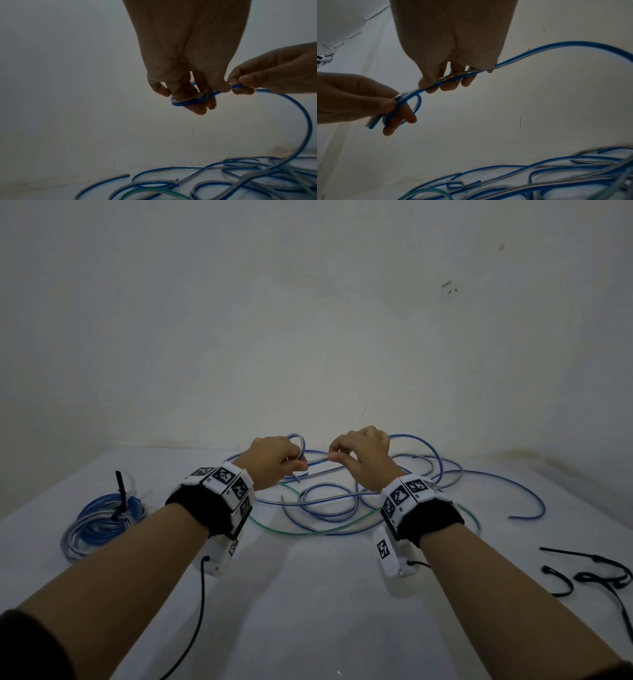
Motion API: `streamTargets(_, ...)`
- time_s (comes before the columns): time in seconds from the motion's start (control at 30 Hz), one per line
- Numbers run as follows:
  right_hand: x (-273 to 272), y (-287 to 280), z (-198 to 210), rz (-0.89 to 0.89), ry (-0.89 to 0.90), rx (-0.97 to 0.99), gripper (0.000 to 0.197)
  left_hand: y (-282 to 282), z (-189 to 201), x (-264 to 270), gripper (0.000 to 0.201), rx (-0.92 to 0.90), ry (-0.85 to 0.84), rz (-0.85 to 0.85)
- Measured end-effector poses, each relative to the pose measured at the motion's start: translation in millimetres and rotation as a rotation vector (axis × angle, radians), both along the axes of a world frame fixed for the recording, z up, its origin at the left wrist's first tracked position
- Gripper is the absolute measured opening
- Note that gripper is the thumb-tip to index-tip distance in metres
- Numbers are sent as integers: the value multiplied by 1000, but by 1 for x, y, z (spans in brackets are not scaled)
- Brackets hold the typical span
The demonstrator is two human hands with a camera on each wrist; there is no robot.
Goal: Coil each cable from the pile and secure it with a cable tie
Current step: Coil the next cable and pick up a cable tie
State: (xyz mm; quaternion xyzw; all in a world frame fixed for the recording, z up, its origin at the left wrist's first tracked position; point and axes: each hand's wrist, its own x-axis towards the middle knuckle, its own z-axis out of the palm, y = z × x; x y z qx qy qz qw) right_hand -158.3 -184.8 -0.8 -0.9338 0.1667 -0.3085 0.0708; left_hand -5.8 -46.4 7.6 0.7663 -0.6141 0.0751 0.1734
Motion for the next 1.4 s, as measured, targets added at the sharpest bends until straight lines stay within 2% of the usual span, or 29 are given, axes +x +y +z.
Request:
streamTargets(0.1,0,-1,2,8,45,5,22,1,-2,0,31,4,-34,-25)
streamTargets(0.23,-1,-4,0,39,82,91,21,0,-5,-4,31,111,-284,6)
streamTargets(0.3,0,-5,-3,42,80,143,22,-2,-5,-5,31,127,-266,-17)
streamTargets(0.37,1,-8,-5,49,14,182,22,-4,-4,-6,33,97,-92,-67)
streamTargets(0.43,2,-12,-7,60,-55,246,21,-5,-2,-6,38,22,186,-151)
streamTargets(0.5,3,-13,-11,88,-102,374,24,-3,0,-11,39,-121,510,-254)
streamTargets(0.57,2,-11,-16,110,-147,479,30,-3,2,-15,39,-277,761,-266)
streamTargets(0.7,-2,-8,-27,59,-80,530,10,-6,7,-16,37,-398,1064,-210)
streamTargets(0.8,1,-13,-37,-13,-114,547,10,-5,10,-13,35,-433,1277,-212)
streamTargets(0.9,4,-16,-38,-65,-271,546,7,-1,11,-10,36,-462,1411,-198)
streamTargets(0.97,3,-20,-35,-118,-374,472,12,2,10,-6,36,-471,1456,-170)
streamTargets(1.07,1,-23,-30,-165,-447,440,12,6,8,-2,36,-486,1509,-145)
streamTargets(1.17,1,-21,-30,-116,-391,588,4,8,9,0,38,-484,1529,-181)
streamTargets(1.3,4,-16,-35,-76,-324,454,13,8,8,-1,38,-489,1544,-274)
streamTargets(1.4,11,-12,-35,-11,-285,436,25,5,8,-4,37,-533,1640,-344)
